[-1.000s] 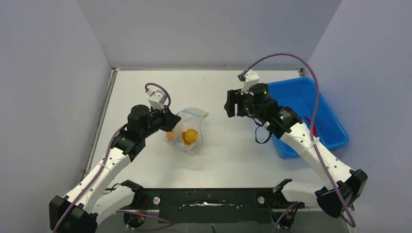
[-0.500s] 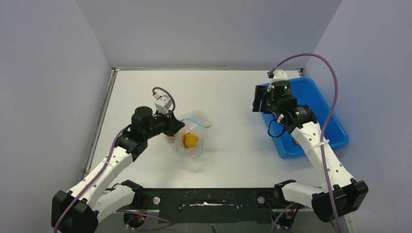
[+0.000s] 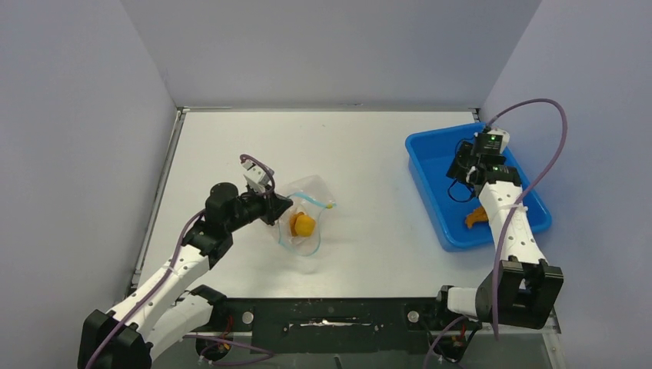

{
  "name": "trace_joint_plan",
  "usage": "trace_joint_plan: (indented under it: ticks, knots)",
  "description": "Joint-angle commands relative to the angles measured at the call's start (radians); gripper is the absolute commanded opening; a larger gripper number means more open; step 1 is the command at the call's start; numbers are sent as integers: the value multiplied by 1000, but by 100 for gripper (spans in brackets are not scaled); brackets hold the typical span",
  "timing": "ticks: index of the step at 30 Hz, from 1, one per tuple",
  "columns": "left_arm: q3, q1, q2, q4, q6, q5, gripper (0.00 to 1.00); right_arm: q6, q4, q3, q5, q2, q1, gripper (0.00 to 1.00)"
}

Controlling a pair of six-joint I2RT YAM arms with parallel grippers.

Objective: Place the food in the zip-top bag and seal the zipper
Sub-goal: Pick up the fake vegetable from the bin.

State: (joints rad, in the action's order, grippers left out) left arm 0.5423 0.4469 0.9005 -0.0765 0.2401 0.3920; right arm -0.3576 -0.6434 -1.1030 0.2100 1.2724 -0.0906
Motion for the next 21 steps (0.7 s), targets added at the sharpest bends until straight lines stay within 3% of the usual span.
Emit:
trace_joint_plan:
  ticks: [1, 4, 13, 18, 21]
  knots:
    - [32, 37, 2, -40, -70, -39, 0, 7, 115, 9, -42, 38, -118, 60]
    - [19, 63, 9, -52, -80, -18, 0, -40, 143, 36, -146, 74, -176, 58]
    - [-73, 76, -10, -110, -37, -51, 0, -80, 327, 191, -111, 98, -240, 58]
    - [-91, 113, 4, -161, -92, -53, 0, 48, 424, 210, -81, 166, -247, 58]
    - [-92, 139, 21, -163, -108, -75, 0, 164, 421, 172, -96, 226, -242, 64]
